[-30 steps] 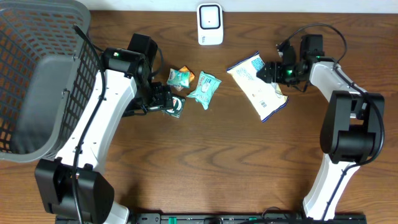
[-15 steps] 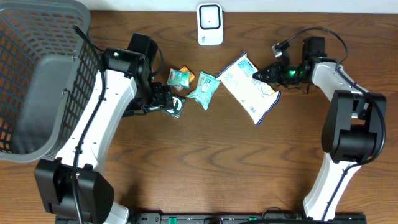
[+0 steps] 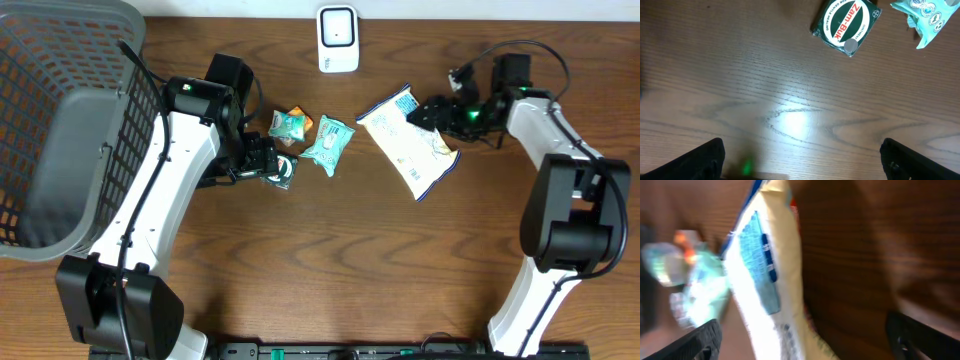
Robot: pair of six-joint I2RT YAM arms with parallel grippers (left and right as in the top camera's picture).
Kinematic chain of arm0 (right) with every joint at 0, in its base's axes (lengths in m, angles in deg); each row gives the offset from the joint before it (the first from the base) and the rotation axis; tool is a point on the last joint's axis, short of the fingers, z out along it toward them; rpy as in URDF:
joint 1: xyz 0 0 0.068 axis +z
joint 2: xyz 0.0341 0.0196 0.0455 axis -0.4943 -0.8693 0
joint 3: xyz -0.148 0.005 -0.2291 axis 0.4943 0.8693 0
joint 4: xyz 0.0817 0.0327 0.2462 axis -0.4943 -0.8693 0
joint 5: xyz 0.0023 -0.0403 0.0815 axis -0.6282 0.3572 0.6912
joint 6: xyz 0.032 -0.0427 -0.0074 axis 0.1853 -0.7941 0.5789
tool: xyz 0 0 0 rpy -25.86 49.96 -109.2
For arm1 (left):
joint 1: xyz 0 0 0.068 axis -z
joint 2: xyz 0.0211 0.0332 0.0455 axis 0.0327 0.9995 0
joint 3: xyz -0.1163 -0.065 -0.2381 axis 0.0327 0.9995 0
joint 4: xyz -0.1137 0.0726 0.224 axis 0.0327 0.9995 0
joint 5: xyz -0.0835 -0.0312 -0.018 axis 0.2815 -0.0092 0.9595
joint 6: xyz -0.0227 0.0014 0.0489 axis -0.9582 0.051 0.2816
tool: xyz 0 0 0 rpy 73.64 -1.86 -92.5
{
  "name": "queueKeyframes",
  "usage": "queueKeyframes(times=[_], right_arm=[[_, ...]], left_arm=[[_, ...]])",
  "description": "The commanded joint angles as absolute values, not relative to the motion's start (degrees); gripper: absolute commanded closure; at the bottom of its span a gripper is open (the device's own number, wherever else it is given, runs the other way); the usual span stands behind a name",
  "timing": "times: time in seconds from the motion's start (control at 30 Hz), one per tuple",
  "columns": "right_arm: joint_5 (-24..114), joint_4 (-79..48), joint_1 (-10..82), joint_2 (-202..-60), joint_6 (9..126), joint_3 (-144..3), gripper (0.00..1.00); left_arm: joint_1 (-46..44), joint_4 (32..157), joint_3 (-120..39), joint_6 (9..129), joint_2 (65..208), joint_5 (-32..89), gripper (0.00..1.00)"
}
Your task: Scan the item barcode
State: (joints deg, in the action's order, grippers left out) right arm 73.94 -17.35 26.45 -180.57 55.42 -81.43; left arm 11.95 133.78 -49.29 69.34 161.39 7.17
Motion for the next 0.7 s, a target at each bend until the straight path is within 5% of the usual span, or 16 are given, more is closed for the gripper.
queueKeyframes(times=[0.0, 0.17, 0.27, 0.57, 0.67], right_arm=[[62.75, -16.14, 28.92, -179.63, 52.16, -81.21, 0.01], [62.88, -15.71, 31.17, -181.62, 47.88, -81.21, 0.01], [65.35, -16.86, 32.41, -183.33, 47.77, -81.19, 0.11], [74.47, -18.39, 33.03, -183.72, 48.64, -81.21, 0.94], [82.05, -18.15, 32.06, -183.46, 51.50, -81.49, 0.99]], left_arm=[[11.95, 134.15, -49.90, 69.71, 161.61, 7.06, 0.02], [11.95, 134.15, -49.90, 69.71, 161.61, 7.08, 0.02], [11.95, 134.15, -49.90, 69.71, 161.61, 7.06, 0.02], [11.95, 134.15, -49.90, 69.71, 161.61, 7.06, 0.03], [11.95, 134.15, -49.90, 69.71, 161.61, 7.06, 0.03]])
